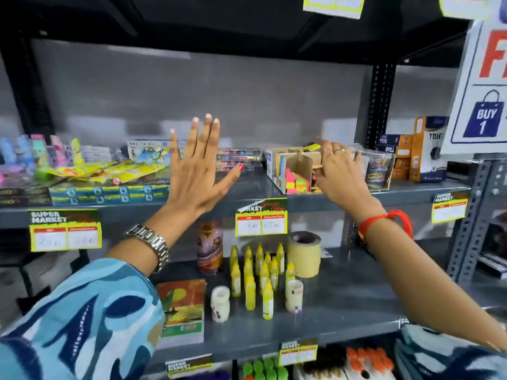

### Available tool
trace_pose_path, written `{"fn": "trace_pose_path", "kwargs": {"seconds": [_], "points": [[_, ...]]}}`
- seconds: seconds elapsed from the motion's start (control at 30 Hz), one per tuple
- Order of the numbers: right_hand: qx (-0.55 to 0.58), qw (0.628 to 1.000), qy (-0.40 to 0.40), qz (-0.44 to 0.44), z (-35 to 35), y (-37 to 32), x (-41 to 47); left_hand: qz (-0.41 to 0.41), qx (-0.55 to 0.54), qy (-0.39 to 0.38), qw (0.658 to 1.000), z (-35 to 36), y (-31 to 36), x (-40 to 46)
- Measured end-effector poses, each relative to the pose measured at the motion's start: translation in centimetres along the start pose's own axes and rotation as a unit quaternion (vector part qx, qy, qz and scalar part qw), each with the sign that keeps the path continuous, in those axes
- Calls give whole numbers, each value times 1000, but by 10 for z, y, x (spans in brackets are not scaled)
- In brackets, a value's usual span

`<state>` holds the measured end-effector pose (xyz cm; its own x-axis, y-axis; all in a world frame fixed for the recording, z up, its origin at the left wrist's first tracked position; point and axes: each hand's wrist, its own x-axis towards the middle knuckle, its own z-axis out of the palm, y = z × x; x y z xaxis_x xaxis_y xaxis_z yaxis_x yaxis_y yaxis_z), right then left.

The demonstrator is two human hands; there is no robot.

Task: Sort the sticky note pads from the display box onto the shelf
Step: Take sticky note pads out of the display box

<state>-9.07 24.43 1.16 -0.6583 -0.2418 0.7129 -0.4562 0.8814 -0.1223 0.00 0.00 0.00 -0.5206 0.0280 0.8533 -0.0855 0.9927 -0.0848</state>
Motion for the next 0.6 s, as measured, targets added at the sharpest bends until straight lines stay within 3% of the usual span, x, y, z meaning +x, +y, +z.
{"fn": "trace_pose_path", "kwargs": {"seconds": [0.2,0.37,0.6], "points": [[-60,997,-39,3,5,6,-4,4,46,-13,999,8,-21,-20],[-89,996,12,-17,5,8,-3,-17,59,-18,998,11,-38,-31],[-39,998,47,-3,-2,14,-1,-46,65,-13,997,16,-57,-46]]}}
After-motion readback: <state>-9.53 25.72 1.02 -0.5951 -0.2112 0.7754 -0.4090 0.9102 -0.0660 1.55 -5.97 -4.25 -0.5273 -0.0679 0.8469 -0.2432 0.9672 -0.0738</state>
